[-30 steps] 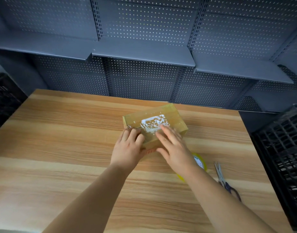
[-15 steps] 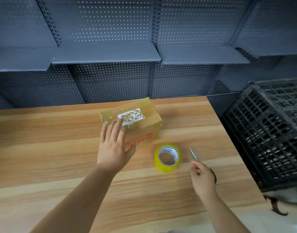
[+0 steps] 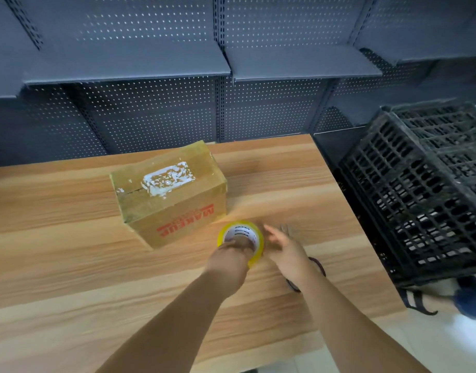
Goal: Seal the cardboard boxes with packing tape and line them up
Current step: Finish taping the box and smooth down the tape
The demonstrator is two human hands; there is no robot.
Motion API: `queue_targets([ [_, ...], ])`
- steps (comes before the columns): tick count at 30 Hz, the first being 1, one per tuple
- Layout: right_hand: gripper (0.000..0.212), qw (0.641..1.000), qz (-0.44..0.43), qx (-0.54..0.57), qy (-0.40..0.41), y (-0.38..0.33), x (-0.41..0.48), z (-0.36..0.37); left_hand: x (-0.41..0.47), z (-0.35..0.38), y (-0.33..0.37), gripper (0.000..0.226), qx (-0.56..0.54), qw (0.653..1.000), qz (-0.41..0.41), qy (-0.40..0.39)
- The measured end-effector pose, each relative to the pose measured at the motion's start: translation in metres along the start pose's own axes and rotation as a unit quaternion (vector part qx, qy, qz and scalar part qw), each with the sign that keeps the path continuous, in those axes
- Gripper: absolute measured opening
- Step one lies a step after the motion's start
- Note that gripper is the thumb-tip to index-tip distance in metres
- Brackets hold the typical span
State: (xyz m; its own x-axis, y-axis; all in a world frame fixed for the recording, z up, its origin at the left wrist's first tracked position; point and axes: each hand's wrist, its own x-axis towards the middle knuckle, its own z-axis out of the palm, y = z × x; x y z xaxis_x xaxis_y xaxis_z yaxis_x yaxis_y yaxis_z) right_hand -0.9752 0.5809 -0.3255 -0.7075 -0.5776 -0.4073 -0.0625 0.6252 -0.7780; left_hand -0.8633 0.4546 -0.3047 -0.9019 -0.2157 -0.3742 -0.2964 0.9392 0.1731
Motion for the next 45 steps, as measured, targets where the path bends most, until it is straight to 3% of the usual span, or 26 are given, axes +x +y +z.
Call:
queue_targets([
  [3, 0.021, 0.999, -0.022, 0.029, 0.016, -0.012, 0.002, -0.002, -0.019, -0.002, -0.020, 0.048, -0.106, 0.994, -0.016, 0.033],
  [5, 0.020, 0.997, -0.048, 0.052, 0.005, -0.029, -0.004, -0.004, -0.037, -0.006, -0.032, 0.039, -0.203, 0.977, 0.004, 0.070],
  [7, 0.024, 0.996, -0.081, 0.047, -0.002, -0.052, -0.011, -0.003, -0.056, -0.011, -0.039, 0.006, -0.299, 0.948, 0.012, 0.106],
  [10, 0.021, 0.988, -0.151, -0.019, 0.002, -0.091, -0.026, 0.012, -0.084, -0.019, -0.046, 0.012, -0.391, 0.907, -0.013, 0.158],
  [13, 0.009, 0.958, -0.230, -0.164, 0.054, -0.127, -0.045, 0.032, -0.111, -0.024, -0.059, 0.033, -0.431, 0.881, -0.030, 0.193],
  [15, 0.013, 0.923, -0.295, -0.222, 0.109, -0.141, -0.054, 0.050, -0.130, -0.028, -0.068, 0.019, -0.442, 0.868, -0.048, 0.221],
  [23, 0.030, 0.850, -0.420, -0.284, 0.143, -0.158, -0.076, 0.113, -0.187, -0.021, -0.091, 0.020, -0.469, 0.832, -0.141, 0.262],
  [25, 0.029, 0.852, -0.427, -0.275, 0.127, -0.162, -0.083, 0.117, -0.190, -0.017, -0.099, 0.021, -0.472, 0.823, -0.191, 0.252],
  [27, 0.038, 0.864, -0.419, -0.274, 0.052, -0.173, -0.094, 0.121, -0.192, -0.014, -0.116, 0.022, -0.461, 0.814, -0.261, 0.237],
  [29, 0.044, 0.881, -0.397, -0.255, -0.025, -0.180, -0.105, 0.124, -0.196, -0.014, -0.131, 0.024, -0.460, 0.813, -0.279, 0.223],
  [33, 0.010, 0.951, -0.284, -0.121, -0.026, -0.192, -0.098, 0.118, -0.197, -0.025, -0.140, 0.030, -0.442, 0.837, -0.248, 0.205],
  [36, 0.017, 0.976, -0.190, -0.075, -0.079, -0.204, -0.086, 0.112, -0.197, -0.031, -0.141, 0.028, -0.449, 0.842, -0.226, 0.195],
  [42, 0.017, 0.987, -0.113, -0.024, -0.112, -0.220, -0.075, 0.104, -0.201, -0.036, -0.134, 0.015, -0.572, 0.782, -0.169, 0.182],
  [45, 0.012, 0.989, -0.087, -0.007, -0.122, -0.224, -0.072, 0.103, -0.204, -0.035, -0.134, 0.023, -0.628, 0.749, -0.138, 0.159],
])
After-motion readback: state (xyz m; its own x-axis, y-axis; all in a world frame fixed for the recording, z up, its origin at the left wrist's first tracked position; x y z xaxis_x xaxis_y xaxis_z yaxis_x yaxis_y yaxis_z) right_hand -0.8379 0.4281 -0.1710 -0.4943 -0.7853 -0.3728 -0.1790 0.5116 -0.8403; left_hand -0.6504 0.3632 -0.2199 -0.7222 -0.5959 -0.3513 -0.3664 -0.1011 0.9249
